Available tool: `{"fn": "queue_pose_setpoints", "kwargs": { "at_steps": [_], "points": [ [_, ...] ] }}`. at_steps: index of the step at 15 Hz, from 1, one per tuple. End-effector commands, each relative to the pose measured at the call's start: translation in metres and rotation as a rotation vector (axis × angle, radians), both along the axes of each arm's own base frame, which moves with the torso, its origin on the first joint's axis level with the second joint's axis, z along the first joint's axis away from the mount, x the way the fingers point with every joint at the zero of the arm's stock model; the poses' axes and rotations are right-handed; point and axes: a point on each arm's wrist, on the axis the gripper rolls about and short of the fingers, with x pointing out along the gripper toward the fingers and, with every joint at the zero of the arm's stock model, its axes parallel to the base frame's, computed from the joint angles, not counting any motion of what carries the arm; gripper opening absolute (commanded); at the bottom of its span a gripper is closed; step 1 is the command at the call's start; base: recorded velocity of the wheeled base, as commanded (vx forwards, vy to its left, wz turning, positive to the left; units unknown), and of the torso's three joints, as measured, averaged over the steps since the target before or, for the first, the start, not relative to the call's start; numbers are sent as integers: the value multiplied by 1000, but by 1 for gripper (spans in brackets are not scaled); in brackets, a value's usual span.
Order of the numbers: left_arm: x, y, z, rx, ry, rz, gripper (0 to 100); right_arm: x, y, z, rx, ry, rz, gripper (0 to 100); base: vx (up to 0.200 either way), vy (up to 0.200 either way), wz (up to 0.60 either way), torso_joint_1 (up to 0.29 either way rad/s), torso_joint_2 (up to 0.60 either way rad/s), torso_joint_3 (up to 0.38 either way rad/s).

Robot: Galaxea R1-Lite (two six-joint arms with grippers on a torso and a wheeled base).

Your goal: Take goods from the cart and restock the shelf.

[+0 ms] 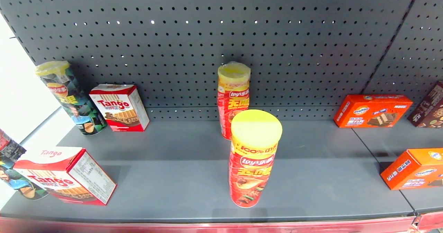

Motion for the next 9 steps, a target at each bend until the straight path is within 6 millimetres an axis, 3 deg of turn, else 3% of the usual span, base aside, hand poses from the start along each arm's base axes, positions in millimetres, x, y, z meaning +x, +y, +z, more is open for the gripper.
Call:
{"fn": "queue_pose_setpoints", "kwargs": {
  "at_steps": [1,2,4,7,9],
  "points": [
    [0,0,0,0,6,0,100,50,11,113,61,52,24,100,0,0,0,0,0,0],
    [0,0,0,0,6,0,100,72,19,118,-19,100,114,100,0,0,0,0,0,0],
    [0,0,0,0,6,-1,100,105,35,111,-108,165,211,100,0,0,0,0,0,0],
    [0,0,0,-1,6,-1,100,131,61,101,-152,265,348,100,0,0,0,0,0,0],
    [0,0,0,-3,4,-1,100,137,72,91,-178,319,399,100,0,0,0,0,0,0]
  ]
}}
